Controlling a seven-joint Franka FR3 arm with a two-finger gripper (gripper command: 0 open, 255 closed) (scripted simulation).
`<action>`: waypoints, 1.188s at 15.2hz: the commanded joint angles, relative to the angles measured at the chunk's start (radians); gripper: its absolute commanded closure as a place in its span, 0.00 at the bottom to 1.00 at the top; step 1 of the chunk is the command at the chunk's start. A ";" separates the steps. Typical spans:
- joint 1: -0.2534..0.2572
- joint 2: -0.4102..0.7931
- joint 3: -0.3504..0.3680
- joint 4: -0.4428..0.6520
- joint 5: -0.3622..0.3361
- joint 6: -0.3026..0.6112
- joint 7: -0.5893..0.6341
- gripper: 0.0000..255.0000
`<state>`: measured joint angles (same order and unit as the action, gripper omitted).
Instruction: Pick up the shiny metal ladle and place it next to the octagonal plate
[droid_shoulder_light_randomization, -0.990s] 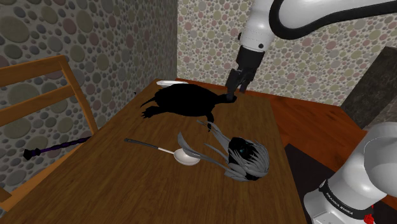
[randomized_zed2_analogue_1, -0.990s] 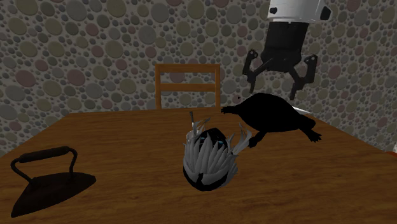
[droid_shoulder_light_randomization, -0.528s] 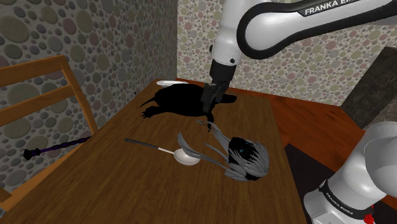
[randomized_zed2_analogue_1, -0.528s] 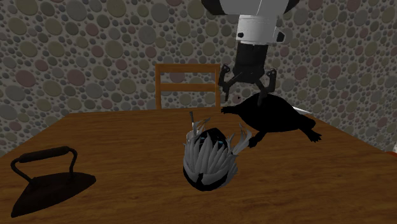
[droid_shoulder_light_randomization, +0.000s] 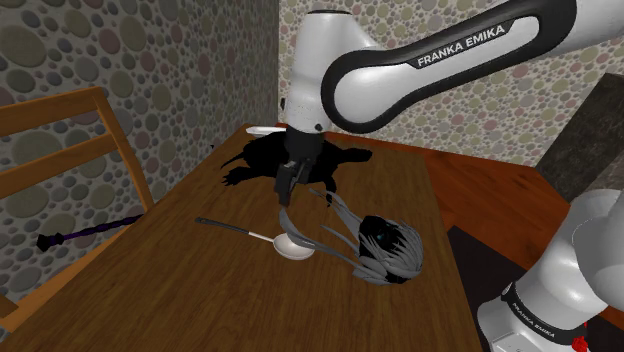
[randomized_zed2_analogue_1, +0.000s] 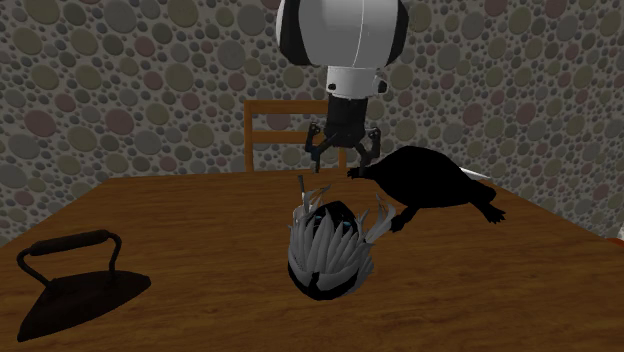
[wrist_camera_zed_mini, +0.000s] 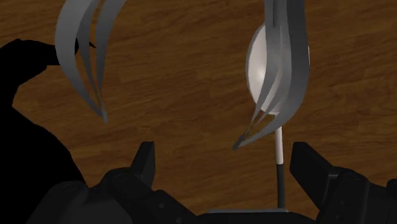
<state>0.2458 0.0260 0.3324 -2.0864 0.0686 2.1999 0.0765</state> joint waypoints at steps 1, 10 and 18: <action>0.018 0.065 0.016 0.045 -0.027 0.018 0.002 0.00; 0.095 0.267 0.046 0.171 -0.127 0.084 0.024 0.00; 0.104 0.306 0.039 0.159 -0.146 0.133 0.036 0.00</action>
<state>0.3496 0.3310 0.3720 -1.9279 -0.0768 2.3321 0.1123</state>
